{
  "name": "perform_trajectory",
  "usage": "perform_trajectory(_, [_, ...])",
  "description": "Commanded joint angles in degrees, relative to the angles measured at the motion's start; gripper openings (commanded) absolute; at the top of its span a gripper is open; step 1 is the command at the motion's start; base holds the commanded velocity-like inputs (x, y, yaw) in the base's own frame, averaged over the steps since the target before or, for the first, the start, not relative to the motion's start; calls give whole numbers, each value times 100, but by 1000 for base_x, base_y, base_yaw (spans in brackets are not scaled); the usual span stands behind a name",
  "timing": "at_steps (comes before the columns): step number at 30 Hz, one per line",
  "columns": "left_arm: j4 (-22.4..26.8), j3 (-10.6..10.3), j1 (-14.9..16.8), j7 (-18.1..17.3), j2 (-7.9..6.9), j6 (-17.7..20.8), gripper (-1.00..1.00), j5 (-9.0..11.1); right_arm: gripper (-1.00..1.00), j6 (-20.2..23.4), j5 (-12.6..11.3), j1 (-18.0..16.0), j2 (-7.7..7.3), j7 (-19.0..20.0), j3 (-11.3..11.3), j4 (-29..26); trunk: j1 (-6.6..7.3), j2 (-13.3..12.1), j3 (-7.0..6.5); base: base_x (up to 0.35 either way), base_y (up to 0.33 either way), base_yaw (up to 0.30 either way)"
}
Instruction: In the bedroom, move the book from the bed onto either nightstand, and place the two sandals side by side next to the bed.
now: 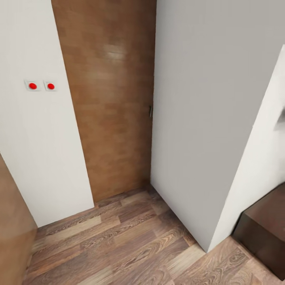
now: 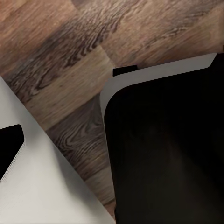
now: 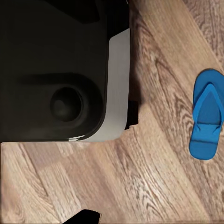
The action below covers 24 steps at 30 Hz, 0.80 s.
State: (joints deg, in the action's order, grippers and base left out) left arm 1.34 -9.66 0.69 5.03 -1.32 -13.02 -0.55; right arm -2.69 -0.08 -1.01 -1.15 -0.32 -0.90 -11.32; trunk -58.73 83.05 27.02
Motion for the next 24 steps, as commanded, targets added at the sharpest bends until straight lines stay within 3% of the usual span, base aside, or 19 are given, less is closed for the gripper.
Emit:
perform_trajectory(1, [-2, -45, 2, 33, 0, -16, 100, -7, 100, -21, -1, -5, 1, -3, -10, 7, 0, 3, 6, 0, 0, -280])
perform_trajectory(11, [-2, -45, 2, 33, 0, -17, 100, -7, 100, -21, -1, -5, 1, -3, -8, 7, 0, 3, 6, 0, 0, -231])
perform_trajectory(24, [-2, -45, 2, 33, -2, -16, 100, -7, 100, -21, -2, -5, 2, -3, -8, 7, 0, 3, 6, 0, 0, -50])
